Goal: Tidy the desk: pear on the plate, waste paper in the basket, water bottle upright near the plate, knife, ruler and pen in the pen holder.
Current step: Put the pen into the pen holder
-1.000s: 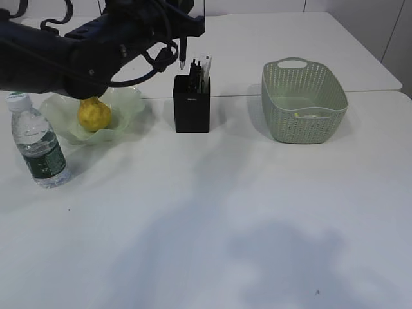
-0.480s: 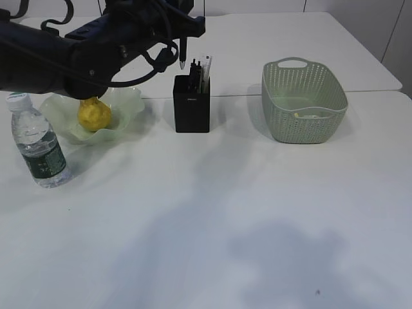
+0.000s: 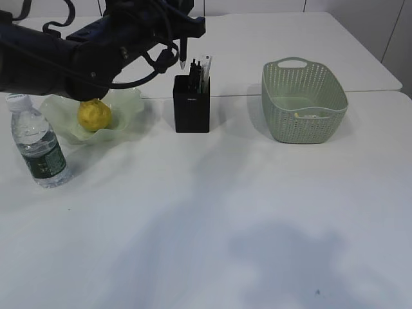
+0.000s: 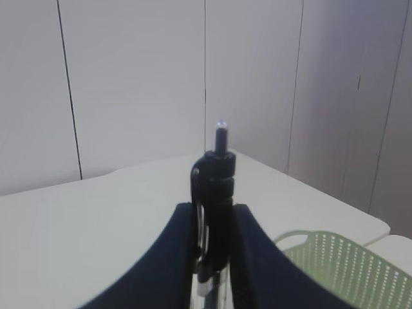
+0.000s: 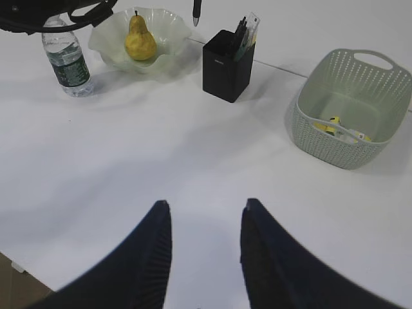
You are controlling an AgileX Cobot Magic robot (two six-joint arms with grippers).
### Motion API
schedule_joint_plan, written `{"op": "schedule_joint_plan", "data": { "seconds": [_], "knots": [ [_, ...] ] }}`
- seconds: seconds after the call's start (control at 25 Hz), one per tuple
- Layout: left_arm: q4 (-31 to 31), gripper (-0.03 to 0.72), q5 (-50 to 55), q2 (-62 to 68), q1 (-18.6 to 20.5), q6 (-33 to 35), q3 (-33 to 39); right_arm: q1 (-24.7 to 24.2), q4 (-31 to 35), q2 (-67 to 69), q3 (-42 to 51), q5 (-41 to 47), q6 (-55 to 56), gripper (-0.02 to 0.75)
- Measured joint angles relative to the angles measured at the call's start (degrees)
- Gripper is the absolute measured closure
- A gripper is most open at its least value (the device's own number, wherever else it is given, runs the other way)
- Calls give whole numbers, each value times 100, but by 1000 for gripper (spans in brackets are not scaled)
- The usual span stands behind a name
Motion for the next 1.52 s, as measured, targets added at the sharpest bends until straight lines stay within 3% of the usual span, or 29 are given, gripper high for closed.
{"op": "schedule_joint_plan", "data": {
  "seconds": [0.92, 1.52],
  "knots": [
    [21, 608, -1073, 403, 47, 0, 0, 0, -9, 0, 0, 0, 0, 438],
    [45, 608, -1081, 1044, 47, 0, -440, 0, -152, 0, 0, 0, -13, 438]
  ]
}}
